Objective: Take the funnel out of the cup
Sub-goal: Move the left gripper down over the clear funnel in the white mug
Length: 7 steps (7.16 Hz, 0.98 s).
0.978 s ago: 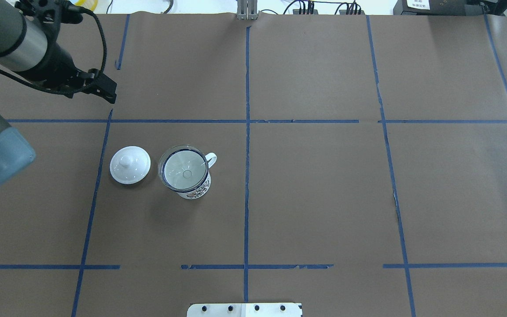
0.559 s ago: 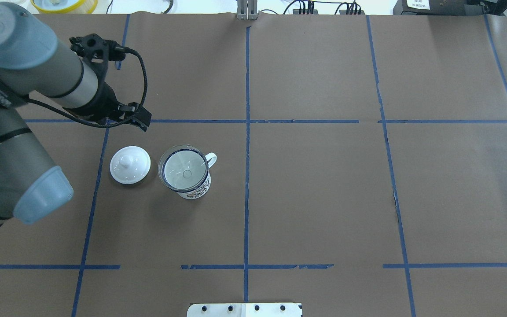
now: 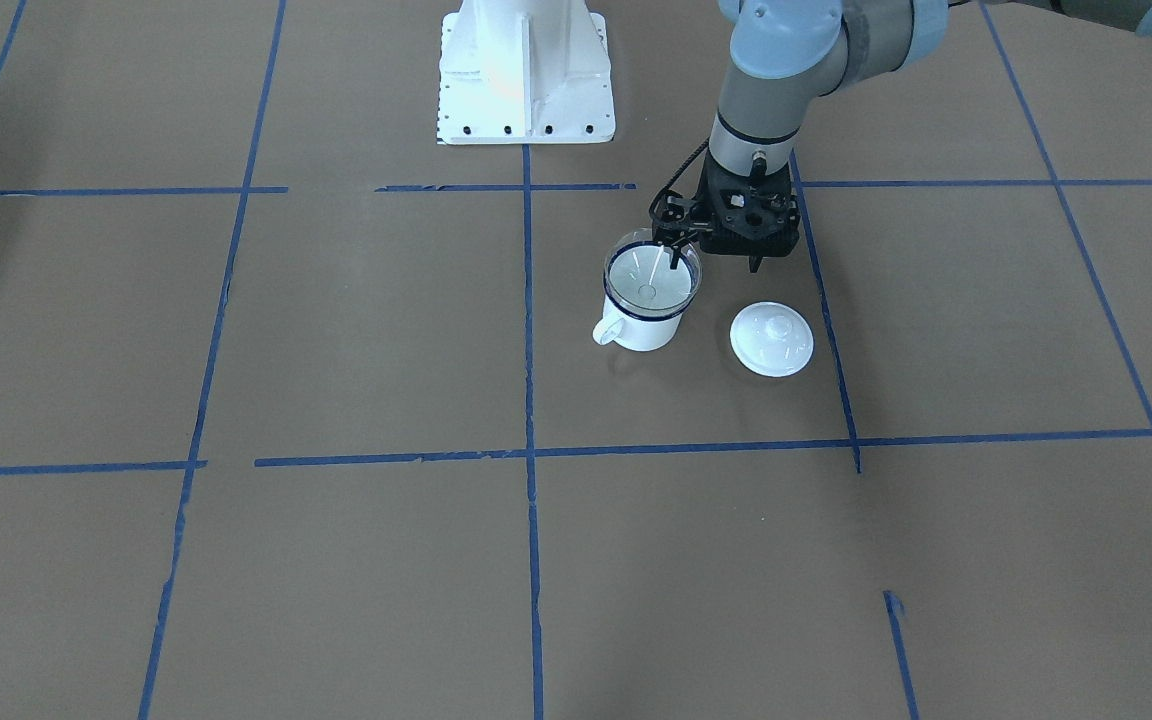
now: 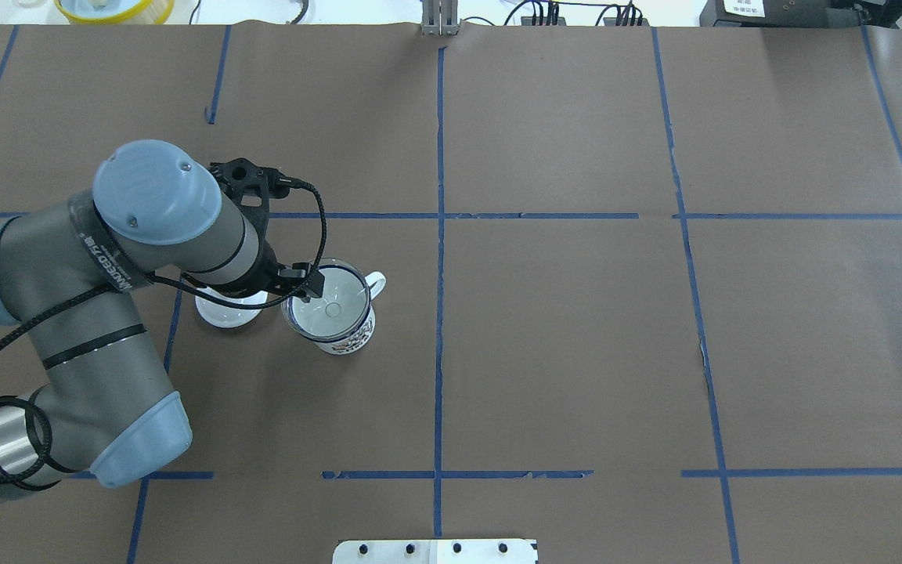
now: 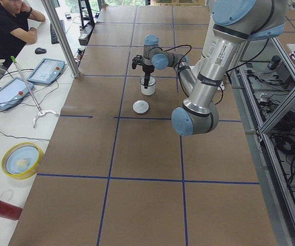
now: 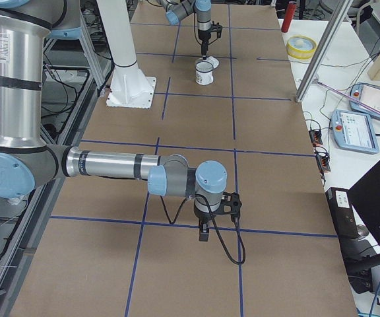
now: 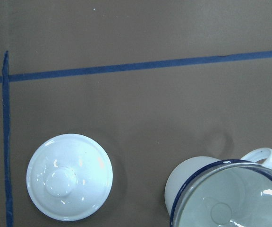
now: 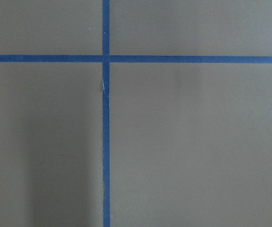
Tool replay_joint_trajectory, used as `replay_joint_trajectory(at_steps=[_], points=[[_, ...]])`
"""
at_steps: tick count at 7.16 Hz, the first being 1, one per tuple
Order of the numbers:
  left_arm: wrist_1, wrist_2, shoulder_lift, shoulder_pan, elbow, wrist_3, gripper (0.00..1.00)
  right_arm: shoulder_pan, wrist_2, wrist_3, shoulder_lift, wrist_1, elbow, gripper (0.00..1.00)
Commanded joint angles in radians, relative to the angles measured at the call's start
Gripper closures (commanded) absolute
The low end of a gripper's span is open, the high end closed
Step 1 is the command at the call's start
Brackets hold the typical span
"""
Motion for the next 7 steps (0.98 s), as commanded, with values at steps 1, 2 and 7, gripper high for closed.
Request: replay_joint_trajectory(at_steps=[1,2,7], points=[[-0.003,0.004,-0.006,0.019,0.012,-0.004,0.21,0.000,0.000,0.000,0.002,0.000,0.000,0.00],[-0.003,0.003,-0.015,0.019,0.014,-0.005,0.40,0.000,0.000,0.000,0.000,0.000,0.000,0.00],[-0.045,0.003,-0.023,0.019,0.040,-0.002,0.69,0.000,0.000,0.000,0.000,0.000,0.000,0.00]])
